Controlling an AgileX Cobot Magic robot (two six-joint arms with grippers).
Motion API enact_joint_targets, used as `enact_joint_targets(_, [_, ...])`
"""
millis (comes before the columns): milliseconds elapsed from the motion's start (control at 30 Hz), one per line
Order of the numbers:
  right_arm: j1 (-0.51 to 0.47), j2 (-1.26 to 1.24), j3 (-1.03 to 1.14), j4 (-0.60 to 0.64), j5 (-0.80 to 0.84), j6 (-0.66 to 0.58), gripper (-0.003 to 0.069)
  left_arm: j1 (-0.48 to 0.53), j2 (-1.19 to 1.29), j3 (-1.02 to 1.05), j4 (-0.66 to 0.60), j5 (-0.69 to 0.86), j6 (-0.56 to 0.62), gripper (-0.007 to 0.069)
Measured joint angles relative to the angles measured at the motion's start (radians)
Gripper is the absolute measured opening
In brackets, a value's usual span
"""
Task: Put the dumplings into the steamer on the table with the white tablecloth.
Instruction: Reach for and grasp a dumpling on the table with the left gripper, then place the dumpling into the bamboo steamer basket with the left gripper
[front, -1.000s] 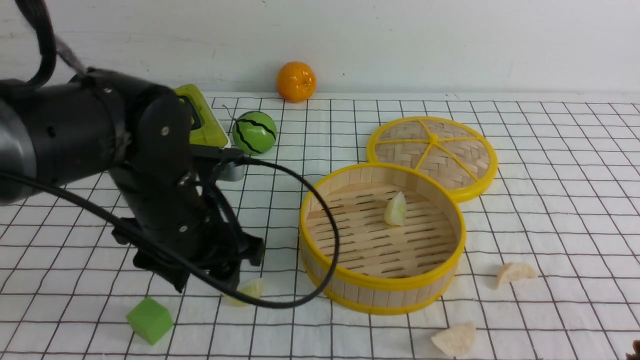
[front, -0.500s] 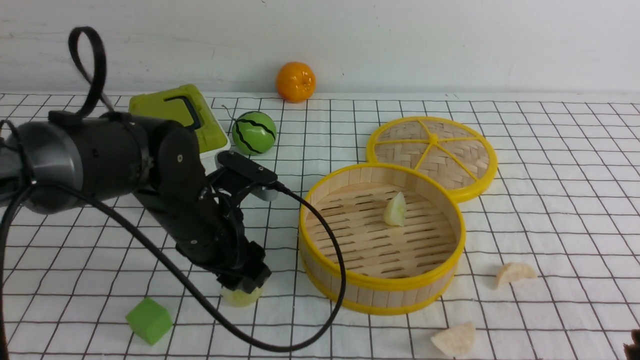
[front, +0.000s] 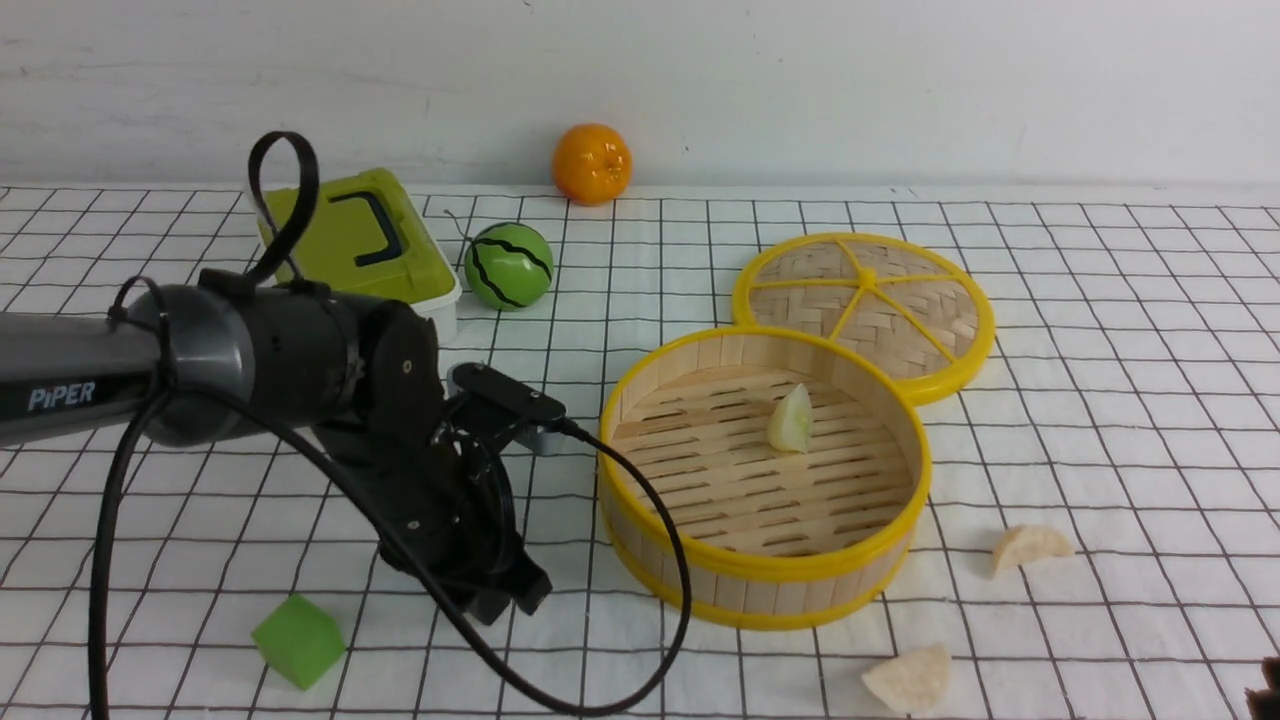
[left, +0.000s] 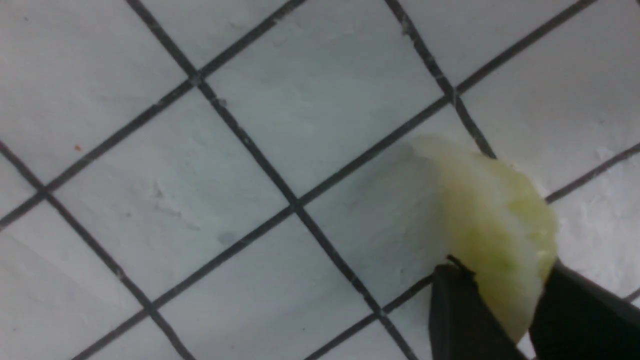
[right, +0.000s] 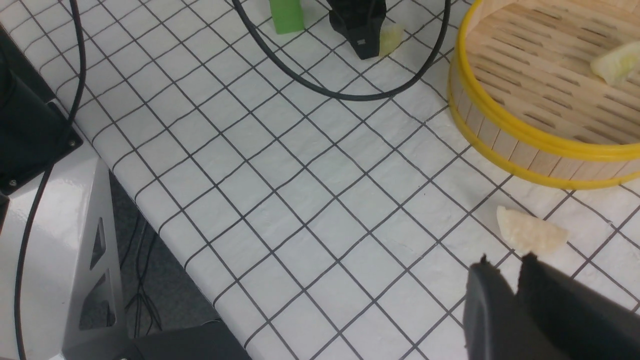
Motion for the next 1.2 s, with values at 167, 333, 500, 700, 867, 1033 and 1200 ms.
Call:
enact_joint_targets(167, [0.0,0.0,0.0,0.0,-0.001,0.0,0.0092,0.0,-0.052,-0.132,-0.056,0.103,-0.11,0.0134])
enact_joint_targets(333, [0.0,0.0,0.0,0.0,-0.018,0.0,0.0093,0.0,-0.078,-0.305,-0.175,0.201,-0.204,0.0134])
enact_joint_targets(500, [0.0,0.0,0.0,0.0,-0.022,0.0,0.0093,-0.029,-0.054,-0.448,-0.284,0.224,-0.237,0.0134])
enact_joint_targets(700, [0.0,0.0,0.0,-0.003,-0.026,0.0,0.0096,-0.133,0.067,-0.509,-0.249,0.175,-0.279,0.0134])
enact_joint_targets(867, [0.0,0.0,0.0,-0.003,-0.029,0.0,0.0097,-0.152,0.181,-0.584,-0.202,0.139,-0.376,0.0134])
enact_joint_targets(1033, [0.0,0.0,0.0,-0.005,-0.03,0.0,0.0104,-0.15,0.318,-0.727,-0.062,0.124,-0.492,0.0134])
enact_joint_targets(1200, [0.0,0.0,0.0,-0.027,-0.03,0.0,0.0108,-0.15,0.391,-0.797,0.012,0.123,-0.563,0.0134])
